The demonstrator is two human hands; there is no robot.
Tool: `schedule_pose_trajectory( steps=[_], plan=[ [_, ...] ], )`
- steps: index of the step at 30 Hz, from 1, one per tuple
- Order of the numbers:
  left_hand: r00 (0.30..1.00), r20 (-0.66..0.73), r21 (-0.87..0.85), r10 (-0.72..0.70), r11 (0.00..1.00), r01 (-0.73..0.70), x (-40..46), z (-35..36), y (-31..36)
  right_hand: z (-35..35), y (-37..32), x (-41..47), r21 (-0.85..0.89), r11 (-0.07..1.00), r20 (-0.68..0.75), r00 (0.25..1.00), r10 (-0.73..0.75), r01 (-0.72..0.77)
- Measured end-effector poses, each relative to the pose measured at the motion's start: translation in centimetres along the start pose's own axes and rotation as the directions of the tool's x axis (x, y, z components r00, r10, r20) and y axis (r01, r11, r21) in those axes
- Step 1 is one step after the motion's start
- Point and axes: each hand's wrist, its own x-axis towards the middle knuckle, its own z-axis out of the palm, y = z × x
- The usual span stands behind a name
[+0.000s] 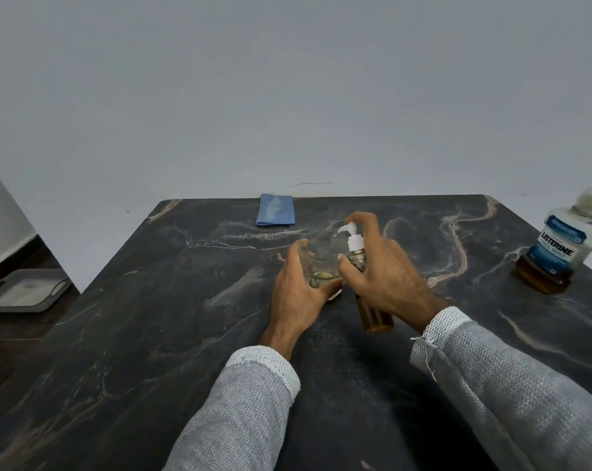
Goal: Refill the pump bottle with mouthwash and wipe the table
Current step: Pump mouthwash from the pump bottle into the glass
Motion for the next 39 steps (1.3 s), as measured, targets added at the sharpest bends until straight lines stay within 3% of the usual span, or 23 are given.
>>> schedule_pose_trajectory(
  steps=[18,29,39],
  plan=[
    [1.0,0.009,0.012,-0.027,1.0,0.027,0.1,-0.1,0.0,0.3,-1.0,-0.1,0.096,0.995,0.041,0.998,-0.039,0.035],
    [1.0,0.0,0.037,-0.011,0.999,0.011,0.0,0.0,0.0,-0.8,1.7,-1.3,0.177,0.982,-0.085,0.994,0.075,-0.059],
    [1.0,0.007,0.058,-0.019,0.998,0.019,0.2,0.0,-0.4,-1.8,3.9,-2.2,0.375,0.925,-0.088,0.991,0.105,-0.064]
  ],
)
